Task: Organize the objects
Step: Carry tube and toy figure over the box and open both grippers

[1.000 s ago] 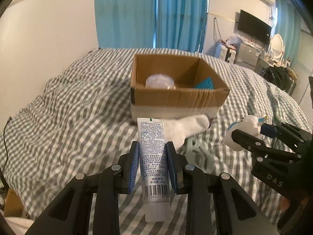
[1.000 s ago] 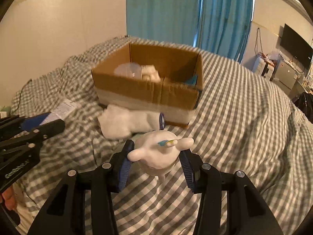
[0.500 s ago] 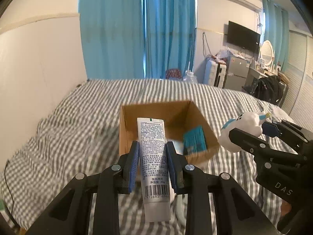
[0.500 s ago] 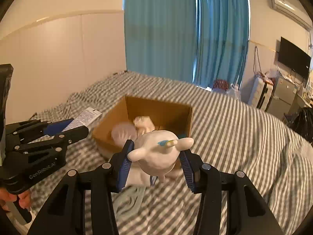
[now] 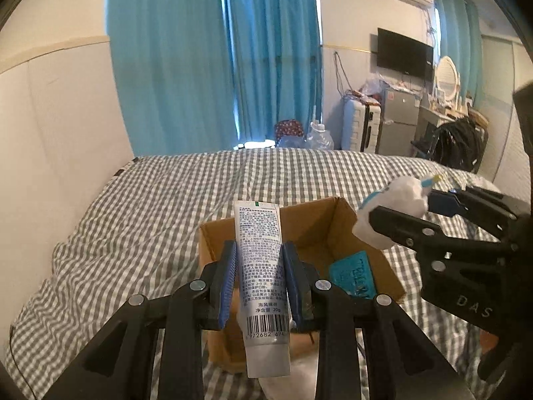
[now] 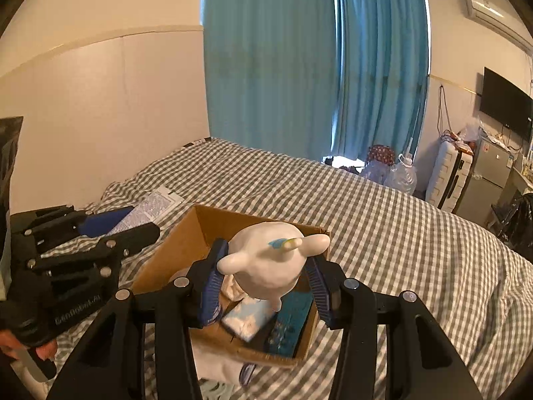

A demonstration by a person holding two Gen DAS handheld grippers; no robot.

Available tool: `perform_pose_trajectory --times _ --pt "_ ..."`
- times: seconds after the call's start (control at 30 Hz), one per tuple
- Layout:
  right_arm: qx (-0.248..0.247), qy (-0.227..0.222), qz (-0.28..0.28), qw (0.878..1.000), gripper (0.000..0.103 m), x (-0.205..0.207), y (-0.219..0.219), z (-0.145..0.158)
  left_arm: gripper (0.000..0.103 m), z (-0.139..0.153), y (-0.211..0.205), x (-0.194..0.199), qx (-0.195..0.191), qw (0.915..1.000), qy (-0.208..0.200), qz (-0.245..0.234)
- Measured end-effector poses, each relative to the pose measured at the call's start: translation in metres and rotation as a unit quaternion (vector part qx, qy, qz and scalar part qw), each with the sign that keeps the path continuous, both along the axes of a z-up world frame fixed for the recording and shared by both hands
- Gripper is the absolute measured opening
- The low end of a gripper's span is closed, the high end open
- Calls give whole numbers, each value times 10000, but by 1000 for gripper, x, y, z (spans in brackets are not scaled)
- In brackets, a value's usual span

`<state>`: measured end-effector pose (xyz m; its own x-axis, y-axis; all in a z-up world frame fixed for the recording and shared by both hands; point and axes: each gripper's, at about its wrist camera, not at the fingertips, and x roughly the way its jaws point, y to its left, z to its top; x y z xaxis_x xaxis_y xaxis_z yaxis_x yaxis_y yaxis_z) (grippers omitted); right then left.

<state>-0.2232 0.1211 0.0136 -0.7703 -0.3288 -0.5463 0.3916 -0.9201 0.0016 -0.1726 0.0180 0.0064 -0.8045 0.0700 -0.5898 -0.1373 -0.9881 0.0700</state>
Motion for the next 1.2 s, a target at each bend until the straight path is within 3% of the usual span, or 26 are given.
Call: perform_pose_trajectory --times 0.33,0.53,0.57,0.67,0.7,0.83,0.9,1.03,1.2 --pt "-37 -509 -76 9987 47 -45 -8 -54 28 -53 -3 -44 97 9982 -590 -70" --pt "-133 -795 -172 9966 47 -57 -1 -73 30 -62 -4 -51 231 9972 -671 -216" --pt "-176 -828 -210 9962 47 -56 0 -72 35 -62 -3 -49 251 9969 -693 -284" --pt "-236 -826 -303 9958 54 -50 3 -66 74 -54 2 -40 190 9975 -581 -341" --pt "-233 -808 -330 9959 61 -48 4 -62 79 -49 2 -35 174 9982 -480 -307" --pt "-126 -646 -485 9967 74 -31 12 -46 80 -32 -3 -20 276 9983 -437 -285" --pt "-92 -572 -569 9967 78 -22 14 -32 91 -20 -7 -12 301 9985 -378 -241" --pt "-84 -346 -701 9969 92 6 18 1 99 13 -22 13 314 9995 -1 -81" --pt "82 -104 -879 9960 95 39 16 41 103 51 -38 47 404 9986 334 33"
